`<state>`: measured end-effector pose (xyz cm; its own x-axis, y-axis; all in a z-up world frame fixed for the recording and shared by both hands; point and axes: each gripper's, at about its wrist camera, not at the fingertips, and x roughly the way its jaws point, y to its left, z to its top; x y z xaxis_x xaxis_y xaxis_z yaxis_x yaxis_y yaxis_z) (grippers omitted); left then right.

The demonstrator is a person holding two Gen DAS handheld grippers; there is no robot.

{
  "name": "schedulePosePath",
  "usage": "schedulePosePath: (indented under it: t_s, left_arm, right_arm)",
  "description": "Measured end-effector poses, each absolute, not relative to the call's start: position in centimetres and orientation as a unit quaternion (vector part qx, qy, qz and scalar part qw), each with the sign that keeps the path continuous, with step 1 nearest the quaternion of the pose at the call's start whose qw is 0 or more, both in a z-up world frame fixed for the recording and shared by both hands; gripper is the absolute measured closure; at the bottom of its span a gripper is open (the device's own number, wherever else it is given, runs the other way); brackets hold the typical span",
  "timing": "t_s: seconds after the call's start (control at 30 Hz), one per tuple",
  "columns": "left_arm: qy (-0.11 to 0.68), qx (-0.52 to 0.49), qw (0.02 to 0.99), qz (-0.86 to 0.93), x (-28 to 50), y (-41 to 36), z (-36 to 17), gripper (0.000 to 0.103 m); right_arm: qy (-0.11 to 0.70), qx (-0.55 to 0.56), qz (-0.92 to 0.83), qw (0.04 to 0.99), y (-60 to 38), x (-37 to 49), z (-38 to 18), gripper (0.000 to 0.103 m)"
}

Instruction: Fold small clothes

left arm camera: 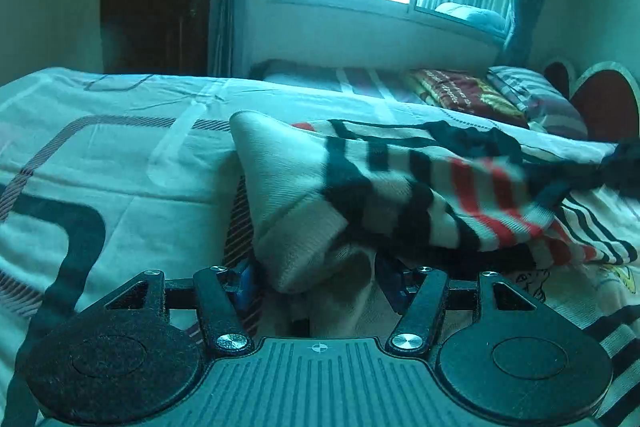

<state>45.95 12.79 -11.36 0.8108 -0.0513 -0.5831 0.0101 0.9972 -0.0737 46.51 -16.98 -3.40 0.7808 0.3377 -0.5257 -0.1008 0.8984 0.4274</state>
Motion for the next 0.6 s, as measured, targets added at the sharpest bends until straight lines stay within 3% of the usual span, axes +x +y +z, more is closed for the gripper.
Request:
schedulePosePath:
  t_s: [0.1,0.13,0.23,0.37,0.47,0.53,0.6]
  left_arm:
    - [0.314,-0.038,0.949,-0.013,46.2,13.1,-11.9,0.043]
    - [0.314,-0.045,0.948,-0.014,46.2,13.3,-12.0,0.050]
    - [0.301,-0.058,0.952,-0.026,46.0,13.4,-11.6,0.063]
    - [0.308,-0.042,0.950,-0.024,46.0,12.9,-11.7,0.063]
    - [0.301,-0.035,0.952,-0.042,45.8,12.6,-10.9,0.062]
    - [0.307,-0.031,0.951,-0.032,46.2,12.7,-10.9,0.062]
    - [0.312,-0.074,0.947,-0.031,46.5,13.9,-11.4,0.062]
  right_arm:
    - [0.233,0.155,0.092,0.956,-19.3,43.9,-0.2,0.095]
    - [0.226,0.149,0.086,0.959,-20.1,43.4,0.0,0.095]
    - [0.271,0.137,0.083,0.949,-21.4,43.9,-1.5,0.095]
    - [0.302,0.156,0.075,0.938,-22.2,44.3,-3.6,0.095]
    - [0.321,0.181,0.072,0.927,-22.8,44.5,-4.7,0.084]
    - [0.336,0.205,0.065,0.917,-23.4,44.7,-5.5,0.070]
    - [0.358,0.234,0.061,0.902,-24.0,45.2,-6.6,0.062]
